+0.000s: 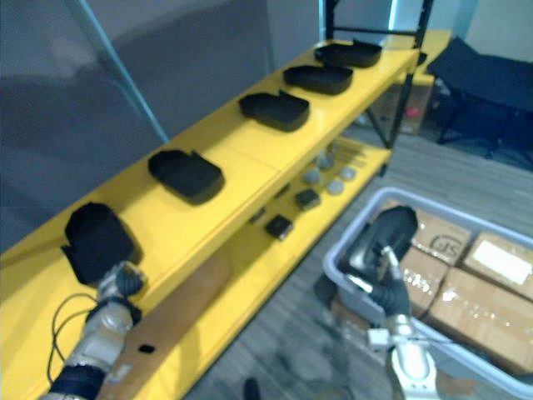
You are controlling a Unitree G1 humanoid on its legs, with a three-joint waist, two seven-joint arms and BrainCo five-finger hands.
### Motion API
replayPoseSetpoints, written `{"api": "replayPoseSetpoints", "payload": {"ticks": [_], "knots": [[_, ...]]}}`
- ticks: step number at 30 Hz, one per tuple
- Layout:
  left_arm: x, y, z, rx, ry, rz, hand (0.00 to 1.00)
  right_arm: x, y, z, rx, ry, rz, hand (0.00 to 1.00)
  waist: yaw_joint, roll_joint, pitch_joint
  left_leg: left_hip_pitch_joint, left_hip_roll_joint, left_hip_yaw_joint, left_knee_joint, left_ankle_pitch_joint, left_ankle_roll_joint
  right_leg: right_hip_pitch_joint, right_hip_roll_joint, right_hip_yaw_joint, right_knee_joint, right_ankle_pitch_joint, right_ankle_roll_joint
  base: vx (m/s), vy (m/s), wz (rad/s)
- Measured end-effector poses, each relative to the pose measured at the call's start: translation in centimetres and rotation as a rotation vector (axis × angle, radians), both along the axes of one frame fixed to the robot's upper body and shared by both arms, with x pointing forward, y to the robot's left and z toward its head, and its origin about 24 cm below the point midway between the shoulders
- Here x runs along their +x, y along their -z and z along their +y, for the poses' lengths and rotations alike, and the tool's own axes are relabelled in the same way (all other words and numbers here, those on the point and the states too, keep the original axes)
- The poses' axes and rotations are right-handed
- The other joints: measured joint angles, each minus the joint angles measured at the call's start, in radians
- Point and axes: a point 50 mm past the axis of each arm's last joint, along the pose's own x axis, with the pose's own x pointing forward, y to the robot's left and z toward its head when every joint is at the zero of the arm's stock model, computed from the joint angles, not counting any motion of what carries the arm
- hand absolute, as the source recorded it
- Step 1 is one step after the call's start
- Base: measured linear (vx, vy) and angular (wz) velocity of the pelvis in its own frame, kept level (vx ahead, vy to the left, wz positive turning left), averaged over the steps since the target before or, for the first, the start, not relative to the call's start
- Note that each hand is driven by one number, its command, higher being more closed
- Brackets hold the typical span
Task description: Walk over and take plastic housings, then place them on the shelf
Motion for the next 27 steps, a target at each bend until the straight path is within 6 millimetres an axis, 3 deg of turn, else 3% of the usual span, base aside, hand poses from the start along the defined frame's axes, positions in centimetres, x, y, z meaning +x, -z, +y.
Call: {"api": "replayPoseSetpoints", "payload": {"ticks": [5, 19, 20, 27], "knots": [[0.01, 0.0, 0.18, 0.014, -0.02, -0.013, 1.0, 0.0, 0.11, 0.19, 0.004, -0.006, 0.004, 0.0, -0.001, -0.015, -0.008, 0.001, 0.0, 0.001, 0.0, 0.0, 0.0, 0.0, -0.001, 0.002, -0.001, 0.001, 0.001, 0.0, 0.0, 0.0], [0.54, 0.11, 0.69, 0.029, -0.056, -0.012, 1.0, 0.06, 0.12, 0.19, 0.004, -0.008, 0.004, 0.0, -0.004, -0.015, -0.009, 0.003, 0.0, 0.005, 0.0, 0.0, 0.0, -0.001, -0.001, 0.007, 0.001, 0.001, 0.001, 0.0, 0.0, 0.0], [0.54, 0.11, 0.69, 0.028, -0.056, -0.012, 0.0, 0.06, 0.12, 0.2, 0.004, -0.01, 0.004, 0.0, -0.004, -0.015, -0.009, 0.003, 0.0, 0.005, 0.0, 0.0, 0.0, -0.001, -0.001, 0.007, 0.001, 0.001, 0.001, 0.0, 0.0, 0.0], [0.62, 0.09, 0.45, -0.044, -0.06, -0.056, 0.0, 0.06, 0.13, 0.3, 0.004, -0.024, 0.005, 0.0, -0.002, -0.019, -0.009, 0.003, 0.0, 0.004, -0.004, 0.0, 0.0, -0.001, -0.001, 0.007, 0.0, 0.001, 0.001, 0.0, 0.0, 0.0]]}}
